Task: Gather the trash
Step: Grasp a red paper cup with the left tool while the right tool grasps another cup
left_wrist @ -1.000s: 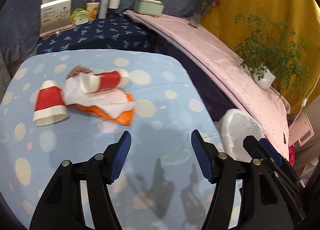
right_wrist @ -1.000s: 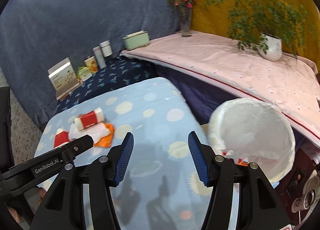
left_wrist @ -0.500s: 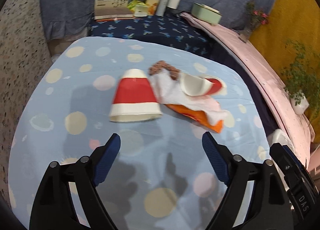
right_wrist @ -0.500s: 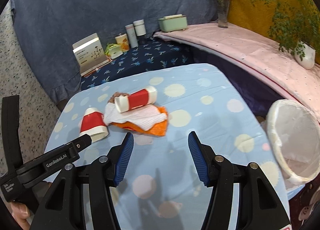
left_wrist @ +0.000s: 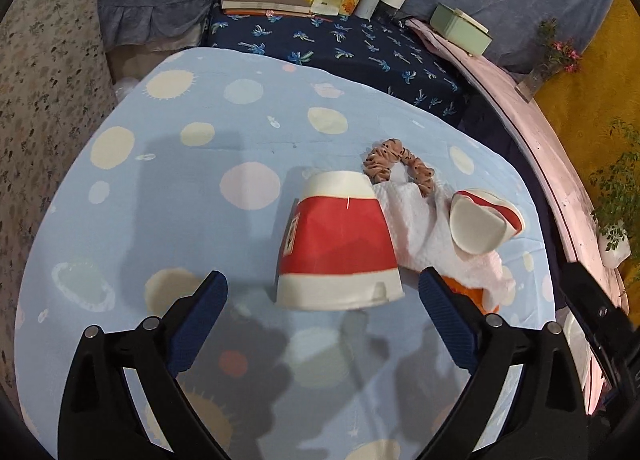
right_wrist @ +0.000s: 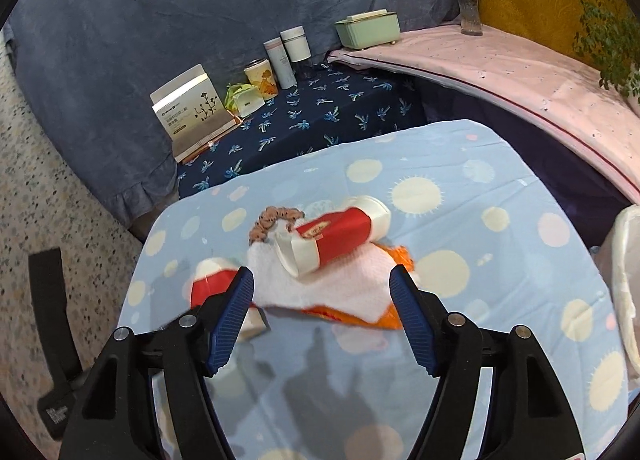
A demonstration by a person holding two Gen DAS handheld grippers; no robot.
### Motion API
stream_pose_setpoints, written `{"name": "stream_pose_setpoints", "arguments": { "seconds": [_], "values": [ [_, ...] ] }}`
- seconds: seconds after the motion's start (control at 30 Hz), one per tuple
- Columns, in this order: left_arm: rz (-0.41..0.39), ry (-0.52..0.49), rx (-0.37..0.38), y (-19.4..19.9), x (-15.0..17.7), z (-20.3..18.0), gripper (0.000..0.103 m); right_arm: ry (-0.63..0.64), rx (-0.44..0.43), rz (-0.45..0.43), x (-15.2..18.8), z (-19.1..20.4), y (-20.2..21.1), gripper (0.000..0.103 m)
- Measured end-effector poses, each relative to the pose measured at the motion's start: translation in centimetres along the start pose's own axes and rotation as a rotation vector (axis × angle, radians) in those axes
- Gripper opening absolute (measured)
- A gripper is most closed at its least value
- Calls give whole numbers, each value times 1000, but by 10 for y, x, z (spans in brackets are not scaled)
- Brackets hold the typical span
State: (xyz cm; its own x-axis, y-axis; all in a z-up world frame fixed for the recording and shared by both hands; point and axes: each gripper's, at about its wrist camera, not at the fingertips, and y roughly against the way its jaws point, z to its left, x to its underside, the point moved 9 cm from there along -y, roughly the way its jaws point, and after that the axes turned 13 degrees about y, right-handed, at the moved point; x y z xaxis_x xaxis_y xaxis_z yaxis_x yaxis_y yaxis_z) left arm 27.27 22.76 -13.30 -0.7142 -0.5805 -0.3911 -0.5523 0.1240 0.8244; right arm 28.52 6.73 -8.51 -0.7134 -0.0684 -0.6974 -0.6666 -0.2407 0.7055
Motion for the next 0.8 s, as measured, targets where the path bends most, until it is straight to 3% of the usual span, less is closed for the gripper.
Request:
{"name": "stream_pose_setpoints", "arguments": {
  "seconds": [0.33, 0.5, 0.57, 0.7, 0.8],
  "values": [
    [67, 3, 9, -38, -3, 1, 91, -208, -65, 111, 1, -17, -73, 68],
    [89, -31, 34, -47, 5, -1, 73, -257, -122, 131, 7, -15, -88, 67],
    [101, -48, 59, -45, 7, -6, 66, -251, -136, 125, 6, -13, -89, 62],
    [96, -55, 79, -40, 10, -8, 61, -233, -173, 118, 2, -6, -87, 41],
    [92, -54, 87, -34, 14, -7, 58, -223, -171, 122, 1, -4, -84, 40]
  ]
}}
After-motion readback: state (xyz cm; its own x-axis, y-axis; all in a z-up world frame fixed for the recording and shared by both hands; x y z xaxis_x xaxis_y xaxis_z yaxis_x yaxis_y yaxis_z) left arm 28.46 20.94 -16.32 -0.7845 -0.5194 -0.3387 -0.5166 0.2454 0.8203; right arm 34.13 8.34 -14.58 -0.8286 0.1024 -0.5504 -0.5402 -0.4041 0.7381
